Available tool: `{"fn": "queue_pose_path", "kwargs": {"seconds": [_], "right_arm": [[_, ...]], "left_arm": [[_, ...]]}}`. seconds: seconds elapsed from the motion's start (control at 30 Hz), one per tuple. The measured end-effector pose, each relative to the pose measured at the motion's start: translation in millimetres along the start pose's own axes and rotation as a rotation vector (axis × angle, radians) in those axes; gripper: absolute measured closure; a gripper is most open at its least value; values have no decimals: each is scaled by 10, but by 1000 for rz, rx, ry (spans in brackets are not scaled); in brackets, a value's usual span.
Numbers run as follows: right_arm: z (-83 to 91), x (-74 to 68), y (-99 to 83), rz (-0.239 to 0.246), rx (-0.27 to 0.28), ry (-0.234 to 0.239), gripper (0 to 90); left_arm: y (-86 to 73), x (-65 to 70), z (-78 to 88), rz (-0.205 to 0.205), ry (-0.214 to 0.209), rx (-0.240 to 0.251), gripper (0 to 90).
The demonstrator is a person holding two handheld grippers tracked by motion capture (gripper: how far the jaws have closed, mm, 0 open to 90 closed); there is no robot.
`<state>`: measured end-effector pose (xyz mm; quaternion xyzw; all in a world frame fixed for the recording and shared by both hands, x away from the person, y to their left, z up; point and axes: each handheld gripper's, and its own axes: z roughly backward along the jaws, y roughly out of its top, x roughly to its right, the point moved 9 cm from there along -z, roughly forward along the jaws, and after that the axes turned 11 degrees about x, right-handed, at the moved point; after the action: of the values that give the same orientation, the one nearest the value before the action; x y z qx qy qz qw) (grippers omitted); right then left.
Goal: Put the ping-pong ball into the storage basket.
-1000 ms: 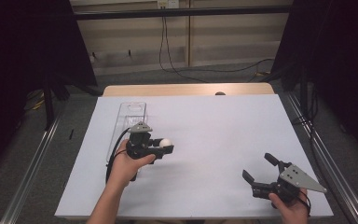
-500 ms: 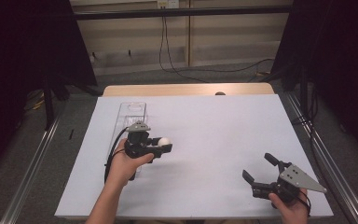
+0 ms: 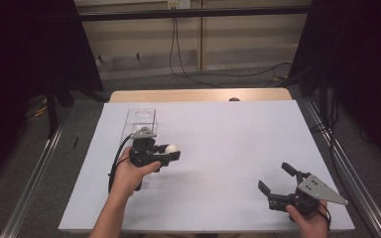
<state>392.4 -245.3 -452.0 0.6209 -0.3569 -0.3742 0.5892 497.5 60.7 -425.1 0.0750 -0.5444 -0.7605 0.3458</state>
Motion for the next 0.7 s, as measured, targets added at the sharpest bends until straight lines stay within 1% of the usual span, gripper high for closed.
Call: {"fn": "queue_pose_path", "kwargs": {"seconds": [0.03, 0.13, 0.2, 0.37, 0.43, 0.47, 0.7], "right_arm": [[3, 3, -1, 2, -2, -2, 17], [1, 1, -2, 1, -1, -1, 17], [2, 1, -1, 1, -1, -2, 17], [4, 3, -6, 1, -4, 0, 17], [2, 1, -5, -1, -3, -2, 17], [1, 0, -3, 0, -2, -2, 17], [2, 2, -3, 0, -2, -2, 17]], "left_arm": [[3, 1, 1, 4, -1, 3, 511], [1, -13, 11, -2, 7, -5, 511], [1, -19, 16, -5, 2, -6, 511], [18, -24, 27, 2, 7, 4, 511], [20, -35, 39, -9, 8, -2, 511], [26, -34, 40, -5, 10, 3, 511], [32, -56, 41, -16, 20, 5, 511]]}}
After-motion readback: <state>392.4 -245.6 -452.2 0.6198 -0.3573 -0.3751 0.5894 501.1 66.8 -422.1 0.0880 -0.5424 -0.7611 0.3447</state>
